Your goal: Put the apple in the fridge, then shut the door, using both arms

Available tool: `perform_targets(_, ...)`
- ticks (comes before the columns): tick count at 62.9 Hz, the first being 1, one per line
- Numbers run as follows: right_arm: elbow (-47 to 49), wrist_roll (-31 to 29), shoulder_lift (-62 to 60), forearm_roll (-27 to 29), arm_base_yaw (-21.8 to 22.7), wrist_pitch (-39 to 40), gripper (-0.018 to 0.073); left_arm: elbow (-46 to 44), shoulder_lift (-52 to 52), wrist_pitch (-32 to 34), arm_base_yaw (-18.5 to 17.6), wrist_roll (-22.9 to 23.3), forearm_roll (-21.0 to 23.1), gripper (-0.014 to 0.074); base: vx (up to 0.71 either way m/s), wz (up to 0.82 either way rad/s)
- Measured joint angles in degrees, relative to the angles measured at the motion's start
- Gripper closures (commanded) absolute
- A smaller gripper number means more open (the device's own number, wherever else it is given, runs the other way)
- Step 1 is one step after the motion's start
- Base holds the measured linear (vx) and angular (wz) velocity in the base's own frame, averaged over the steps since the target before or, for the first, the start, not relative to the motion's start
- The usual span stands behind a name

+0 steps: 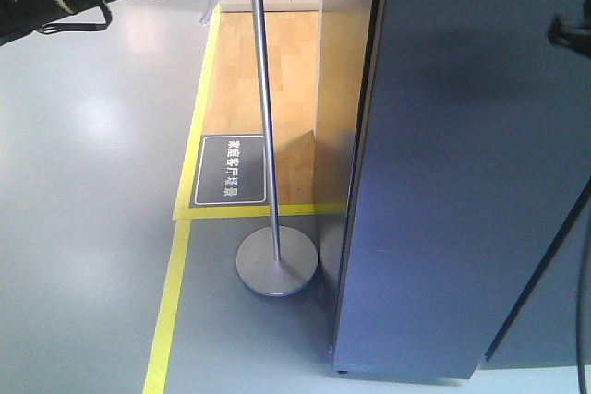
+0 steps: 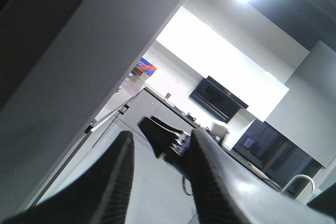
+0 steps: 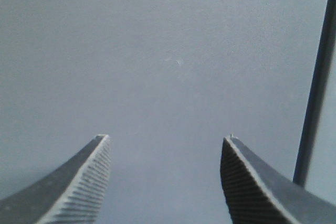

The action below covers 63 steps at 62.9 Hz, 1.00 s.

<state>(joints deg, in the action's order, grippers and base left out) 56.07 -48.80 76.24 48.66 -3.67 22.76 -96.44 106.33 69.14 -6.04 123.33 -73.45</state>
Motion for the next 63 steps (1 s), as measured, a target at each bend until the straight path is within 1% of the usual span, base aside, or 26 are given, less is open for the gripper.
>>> perform_targets(13, 8.9, -8.58, 8.84, 10.82, 0.0, 0.87, 0.0101, 0.0, 0.0, 0.0, 0.0, 0.0, 0.0, 0.0335, 0.0, 0.0)
perform_targets(21, 12.36, -11.28, 11.85, 14.23, 0.0, 1.26, 0.0103, 0.0, 0.0, 0.0, 0.0, 0.0, 0.0, 0.0335, 0.0, 0.0)
perform_targets(37, 17.13, -12.34, 15.98, 15.12, 0.0, 1.43, 0.0106, 0.0, 0.0, 0.0, 0.0, 0.0, 0.0, 0.0335, 0.0, 0.0)
perform_targets(51, 18.03, -12.55, 16.58, 15.12, 0.0, 1.02, 0.0106, 0.0, 0.0, 0.05, 0.0, 0.0, 0.0, 0.0335, 0.0, 0.0)
perform_targets(63, 18.03, -13.71, 16.58, 15.12, 0.0, 0.25, 0.0106, 0.0, 0.0, 0.05, 0.0, 0.0, -2.01, 0.0335, 0.0, 0.0)
